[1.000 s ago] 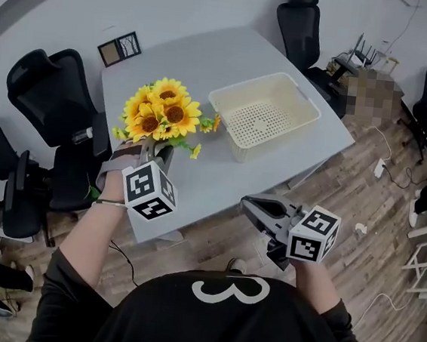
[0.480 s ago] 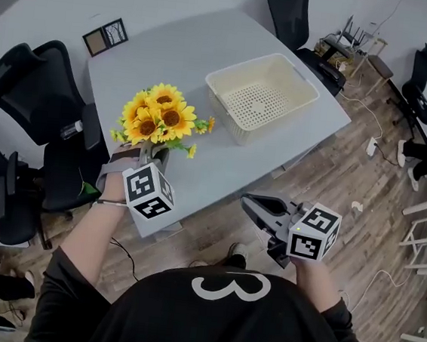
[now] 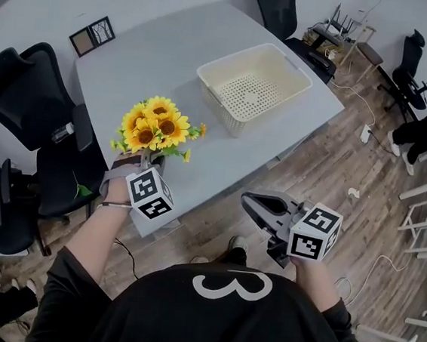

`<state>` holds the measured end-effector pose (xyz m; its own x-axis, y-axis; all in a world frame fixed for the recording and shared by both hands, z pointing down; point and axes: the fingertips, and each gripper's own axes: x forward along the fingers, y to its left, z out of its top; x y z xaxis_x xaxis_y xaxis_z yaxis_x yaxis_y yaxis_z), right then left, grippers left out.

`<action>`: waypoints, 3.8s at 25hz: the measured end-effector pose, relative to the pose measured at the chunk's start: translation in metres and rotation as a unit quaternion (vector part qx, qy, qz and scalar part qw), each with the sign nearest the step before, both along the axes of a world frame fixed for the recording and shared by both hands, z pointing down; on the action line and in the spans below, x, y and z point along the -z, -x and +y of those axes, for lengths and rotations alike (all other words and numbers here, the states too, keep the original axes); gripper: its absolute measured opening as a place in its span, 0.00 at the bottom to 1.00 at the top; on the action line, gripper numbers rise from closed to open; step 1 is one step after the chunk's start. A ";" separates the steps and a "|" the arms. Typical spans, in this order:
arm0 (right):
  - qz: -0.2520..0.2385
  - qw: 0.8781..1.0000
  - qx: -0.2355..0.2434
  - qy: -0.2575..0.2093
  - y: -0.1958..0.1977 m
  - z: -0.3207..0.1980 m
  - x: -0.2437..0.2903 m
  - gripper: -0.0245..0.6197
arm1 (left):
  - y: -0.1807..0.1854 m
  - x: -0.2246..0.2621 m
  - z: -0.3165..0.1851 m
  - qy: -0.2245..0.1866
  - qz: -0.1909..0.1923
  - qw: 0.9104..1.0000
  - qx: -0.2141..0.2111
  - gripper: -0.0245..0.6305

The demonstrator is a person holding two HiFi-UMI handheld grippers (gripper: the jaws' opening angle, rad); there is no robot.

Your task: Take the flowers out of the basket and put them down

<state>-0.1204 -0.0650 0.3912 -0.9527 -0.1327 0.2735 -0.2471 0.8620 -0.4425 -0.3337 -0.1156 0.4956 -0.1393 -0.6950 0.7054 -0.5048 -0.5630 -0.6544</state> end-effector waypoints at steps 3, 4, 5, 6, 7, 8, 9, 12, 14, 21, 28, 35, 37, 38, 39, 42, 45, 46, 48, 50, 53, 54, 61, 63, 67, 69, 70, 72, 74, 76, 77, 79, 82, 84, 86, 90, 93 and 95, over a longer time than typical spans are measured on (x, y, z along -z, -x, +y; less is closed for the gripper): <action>0.000 1.000 -0.003 0.002 0.000 0.001 0.001 0.05 | 0.000 -0.012 0.001 0.011 -0.003 1.000 -0.001 0.16; 0.001 1.000 -0.004 0.003 0.000 0.001 0.000 0.05 | 0.001 -0.015 0.001 0.014 -0.002 1.000 0.000 0.16; 0.002 1.000 -0.005 0.004 0.000 0.002 -0.001 0.05 | 0.001 -0.019 0.002 0.017 -0.001 1.000 0.000 0.16; 0.003 1.000 -0.005 0.004 0.000 0.002 -0.002 0.05 | 0.001 -0.022 0.002 0.020 0.000 1.000 0.001 0.16; 0.003 1.000 -0.006 0.005 0.000 0.003 -0.003 0.05 | 0.001 -0.026 0.003 0.023 0.000 1.000 0.001 0.16; 0.004 1.000 -0.006 0.006 0.000 0.003 -0.004 0.05 | 0.001 -0.030 0.003 0.026 0.000 1.000 0.002 0.16; 0.004 1.000 -0.007 0.007 0.001 0.004 -0.005 0.05 | 0.002 -0.033 0.004 0.029 -0.001 1.000 0.002 0.16; 0.004 1.000 -0.006 0.010 0.001 0.004 -0.007 0.05 | 0.000 -0.045 0.008 0.039 -0.004 0.999 0.000 0.16; 0.005 1.000 -0.006 0.010 0.002 0.004 -0.007 0.05 | -0.002 -0.051 0.011 0.048 -0.007 0.999 -0.004 0.16; 0.009 1.000 0.001 0.008 0.007 0.007 -0.006 0.05 | -0.006 -0.071 0.024 0.073 -0.007 0.997 -0.004 0.16; 0.006 1.000 0.005 0.009 0.013 0.008 -0.005 0.05 | -0.006 -0.071 0.024 0.061 0.005 0.998 0.011 0.17; 0.004 1.000 0.008 0.010 0.021 0.015 -0.005 0.05 | -0.001 -0.073 0.024 0.048 -0.001 0.999 0.012 0.18; 0.004 1.000 0.006 0.010 0.018 0.016 -0.005 0.05 | -0.001 -0.073 0.024 0.039 0.001 0.999 0.010 0.19; 0.005 1.000 0.005 0.010 0.017 0.017 -0.005 0.05 | -0.001 -0.072 0.025 0.036 0.004 0.999 0.010 0.19; 0.005 1.000 0.003 0.010 0.015 0.017 -0.006 0.05 | -0.002 -0.072 0.025 0.035 0.007 0.999 0.010 0.19; 0.006 1.000 0.000 0.008 0.015 0.019 -0.005 0.05 | -0.004 -0.071 0.025 0.029 0.015 0.999 0.008 0.19; 0.006 1.000 -0.002 0.008 0.017 0.022 -0.004 0.05 | -0.007 -0.069 0.026 0.024 0.028 0.999 0.004 0.22; 0.006 1.000 -0.003 0.008 0.017 0.024 -0.004 0.05 | -0.008 -0.068 0.026 0.023 0.031 0.999 0.003 0.22; 0.006 1.000 -0.006 0.007 0.017 0.027 -0.004 0.05 | -0.009 -0.066 0.028 0.022 0.037 0.999 -0.002 0.23; 0.006 1.000 -0.008 0.005 0.018 0.030 -0.004 0.05 | -0.010 -0.065 0.030 0.024 0.045 0.999 -0.009 0.28; 0.008 1.000 -0.008 0.005 0.017 0.034 -0.004 0.05 | -0.012 -0.065 0.033 0.026 0.064 0.998 -0.013 0.33; 0.010 1.000 -0.008 0.005 0.017 0.035 -0.005 0.05 | -0.014 -0.064 0.034 0.026 0.072 0.997 -0.012 0.34; 0.017 1.000 0.009 0.001 0.019 0.044 -0.002 0.05 | -0.022 -0.037 0.051 -0.008 0.130 0.991 -0.002 0.36; 0.015 1.000 0.015 -0.001 0.021 0.048 -0.001 0.05 | -0.023 -0.028 0.060 -0.020 0.144 0.989 0.006 0.36; 0.010 0.999 0.031 -0.003 0.019 0.062 -0.001 0.05 | -0.026 -0.012 0.084 -0.036 0.209 0.976 0.047 0.36; 0.008 0.999 0.039 -0.005 0.015 0.070 0.000 0.05 | -0.032 -0.001 0.095 -0.043 0.249 0.965 0.067 0.36; 0.007 0.999 0.042 -0.006 0.012 0.074 0.000 0.05 | -0.037 0.006 0.101 -0.046 0.267 0.960 0.075 0.35; 0.005 0.999 0.048 -0.006 0.004 0.084 0.002 0.05 | -0.052 0.021 0.115 -0.052 0.300 0.949 0.085 0.33; 0.001 0.998 0.055 -0.008 -0.006 0.094 0.006 0.05 | -0.073 0.041 0.131 -0.059 0.335 0.936 0.086 0.32; -0.003 0.998 0.063 -0.011 -0.015 0.102 0.010 0.05 | -0.097 0.063 0.146 -0.063 0.376 0.921 0.083 0.27; -0.005 0.998 0.067 -0.012 -0.020 0.107 0.012 0.05 | -0.108 0.073 0.154 -0.064 0.397 0.912 0.082 0.25; -0.008 0.997 0.077 -0.014 -0.029 0.119 0.017 0.05 | -0.131 0.094 0.171 -0.076 0.440 0.891 0.078 0.18; -0.013 0.995 0.095 -0.023 -0.043 0.140 0.025 0.05 | -0.167 0.132 0.195 -0.109 0.498 0.858 0.062 0.11; -0.019 0.994 0.102 -0.027 -0.052 0.153 0.029 0.05 | -0.190 0.151 0.210 -0.125 0.516 0.846 0.047 0.09; -0.027 0.993 0.108 -0.027 -0.059 0.166 0.032 0.05 | -0.207 0.165 0.226 -0.136 0.528 0.837 0.040 0.08; -0.044 0.990 0.132 -0.023 -0.070 0.195 0.038 0.05 | -0.233 0.173 0.256 -0.133 0.560 0.817 0.042 0.06; -0.058 0.987 0.148 -0.023 -0.076 0.215 0.043 0.05 | -0.245 0.168 0.278 -0.132 0.577 0.804 0.054 0.06; -0.068 0.985 0.157 -0.022 -0.081 0.229 0.047 0.05 | -0.251 0.167 0.292 -0.135 0.593 0.791 0.064 0.06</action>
<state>-0.0394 0.1637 0.3443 -0.9760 0.1659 0.1408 0.0943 0.9056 -0.4134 -0.0830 0.1763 0.3283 0.4276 -0.8767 0.2202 -0.8955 -0.3778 0.2352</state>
